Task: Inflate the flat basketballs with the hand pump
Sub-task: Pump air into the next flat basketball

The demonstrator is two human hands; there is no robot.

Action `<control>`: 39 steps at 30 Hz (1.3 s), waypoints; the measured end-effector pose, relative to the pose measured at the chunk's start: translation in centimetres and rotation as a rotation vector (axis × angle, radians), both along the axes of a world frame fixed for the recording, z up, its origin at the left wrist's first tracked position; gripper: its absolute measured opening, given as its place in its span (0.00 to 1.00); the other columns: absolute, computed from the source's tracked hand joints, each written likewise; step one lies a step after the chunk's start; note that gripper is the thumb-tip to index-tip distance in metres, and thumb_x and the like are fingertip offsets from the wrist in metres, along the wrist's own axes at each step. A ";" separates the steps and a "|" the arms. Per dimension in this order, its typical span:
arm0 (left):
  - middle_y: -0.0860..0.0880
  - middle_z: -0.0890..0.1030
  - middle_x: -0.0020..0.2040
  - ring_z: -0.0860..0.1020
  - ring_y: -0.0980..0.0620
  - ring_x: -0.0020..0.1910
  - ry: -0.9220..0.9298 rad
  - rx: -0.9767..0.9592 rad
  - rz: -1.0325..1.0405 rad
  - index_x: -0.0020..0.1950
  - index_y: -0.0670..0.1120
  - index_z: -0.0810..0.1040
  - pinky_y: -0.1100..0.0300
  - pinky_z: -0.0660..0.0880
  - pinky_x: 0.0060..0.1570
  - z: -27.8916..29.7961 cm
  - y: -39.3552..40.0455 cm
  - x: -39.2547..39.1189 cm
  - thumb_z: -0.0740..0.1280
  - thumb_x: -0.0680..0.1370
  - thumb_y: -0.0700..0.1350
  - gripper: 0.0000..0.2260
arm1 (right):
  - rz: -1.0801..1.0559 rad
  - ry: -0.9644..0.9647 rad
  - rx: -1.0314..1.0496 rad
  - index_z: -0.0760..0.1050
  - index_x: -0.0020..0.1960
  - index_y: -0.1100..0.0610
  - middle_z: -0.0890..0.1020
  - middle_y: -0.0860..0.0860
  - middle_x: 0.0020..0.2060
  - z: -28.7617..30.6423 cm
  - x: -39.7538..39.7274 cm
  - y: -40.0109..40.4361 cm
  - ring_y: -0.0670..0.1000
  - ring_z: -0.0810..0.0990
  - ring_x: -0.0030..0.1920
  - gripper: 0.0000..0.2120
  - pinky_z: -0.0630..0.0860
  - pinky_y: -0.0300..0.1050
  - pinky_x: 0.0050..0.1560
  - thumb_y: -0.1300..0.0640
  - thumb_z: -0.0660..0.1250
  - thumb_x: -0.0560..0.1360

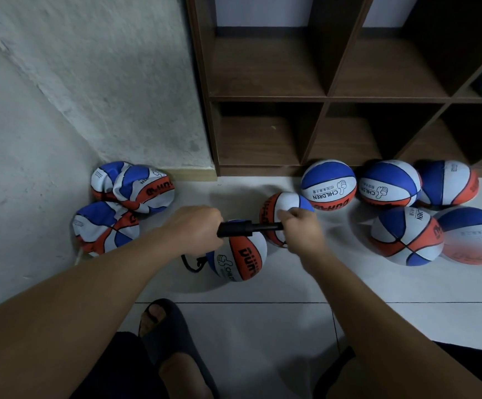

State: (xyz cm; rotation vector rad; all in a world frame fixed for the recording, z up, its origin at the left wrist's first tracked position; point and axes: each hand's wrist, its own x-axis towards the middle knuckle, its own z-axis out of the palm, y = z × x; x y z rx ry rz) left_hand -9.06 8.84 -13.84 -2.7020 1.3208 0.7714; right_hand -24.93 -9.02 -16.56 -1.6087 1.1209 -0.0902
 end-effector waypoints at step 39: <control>0.48 0.78 0.32 0.76 0.50 0.28 0.044 0.028 0.036 0.36 0.49 0.77 0.58 0.68 0.29 0.3 0.7 0.9 0.70 0.77 0.47 0.11 | -0.137 0.007 -0.026 0.73 0.45 0.62 0.69 0.55 0.34 0.4 -0.6 -2.4 0.54 0.67 0.34 0.11 0.64 0.50 0.35 0.55 0.64 0.82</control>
